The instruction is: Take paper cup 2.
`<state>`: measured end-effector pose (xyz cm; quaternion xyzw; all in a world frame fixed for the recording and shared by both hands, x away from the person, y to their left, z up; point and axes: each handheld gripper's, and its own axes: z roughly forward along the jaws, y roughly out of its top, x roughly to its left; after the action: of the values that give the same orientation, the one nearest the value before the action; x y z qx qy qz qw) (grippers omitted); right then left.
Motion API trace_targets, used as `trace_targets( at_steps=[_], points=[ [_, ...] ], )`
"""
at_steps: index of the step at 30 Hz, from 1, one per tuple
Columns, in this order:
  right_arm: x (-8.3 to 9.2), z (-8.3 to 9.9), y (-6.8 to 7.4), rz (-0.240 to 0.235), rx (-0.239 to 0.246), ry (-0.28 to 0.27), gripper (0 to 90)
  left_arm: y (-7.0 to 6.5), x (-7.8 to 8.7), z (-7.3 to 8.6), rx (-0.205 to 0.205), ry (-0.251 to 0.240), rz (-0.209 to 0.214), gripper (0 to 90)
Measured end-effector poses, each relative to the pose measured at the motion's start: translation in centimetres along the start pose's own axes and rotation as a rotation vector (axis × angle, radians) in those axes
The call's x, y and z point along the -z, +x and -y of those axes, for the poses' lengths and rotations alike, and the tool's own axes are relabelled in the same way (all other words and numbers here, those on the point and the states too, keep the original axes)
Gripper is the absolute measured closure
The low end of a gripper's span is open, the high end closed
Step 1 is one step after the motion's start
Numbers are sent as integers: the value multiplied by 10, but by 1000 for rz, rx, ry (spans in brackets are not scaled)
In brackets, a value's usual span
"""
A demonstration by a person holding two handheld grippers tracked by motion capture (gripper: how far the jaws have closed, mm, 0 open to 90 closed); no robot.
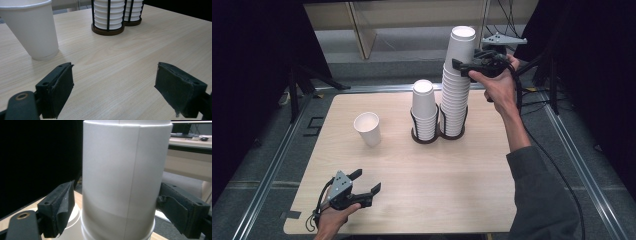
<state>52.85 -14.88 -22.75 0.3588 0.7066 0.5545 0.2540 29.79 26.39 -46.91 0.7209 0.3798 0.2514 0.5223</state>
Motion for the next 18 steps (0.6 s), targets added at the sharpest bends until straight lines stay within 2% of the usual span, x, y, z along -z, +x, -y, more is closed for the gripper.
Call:
trace_targets(
  at_steps=[1,2,4,7,11,18],
  points=[
    [-2,0,0,-1,-6,3,152,0,0,0,-1,0,1,143],
    [-4,-1,-2,3,-4,3,153,-1,2,-1,3,21,-12,143],
    [-7,-1,-4,7,-19,7,146,-1,2,-1,1,21,-10,143],
    [-12,-1,-5,-14,-39,-1,149,-1,2,-1,1,20,-9,143],
    [-19,-4,-5,-5,-27,3,142,-1,2,-1,0,20,-5,143],
    [-26,-4,-6,-16,-61,-7,137,-1,2,-1,-3,20,-3,143]
  ],
)
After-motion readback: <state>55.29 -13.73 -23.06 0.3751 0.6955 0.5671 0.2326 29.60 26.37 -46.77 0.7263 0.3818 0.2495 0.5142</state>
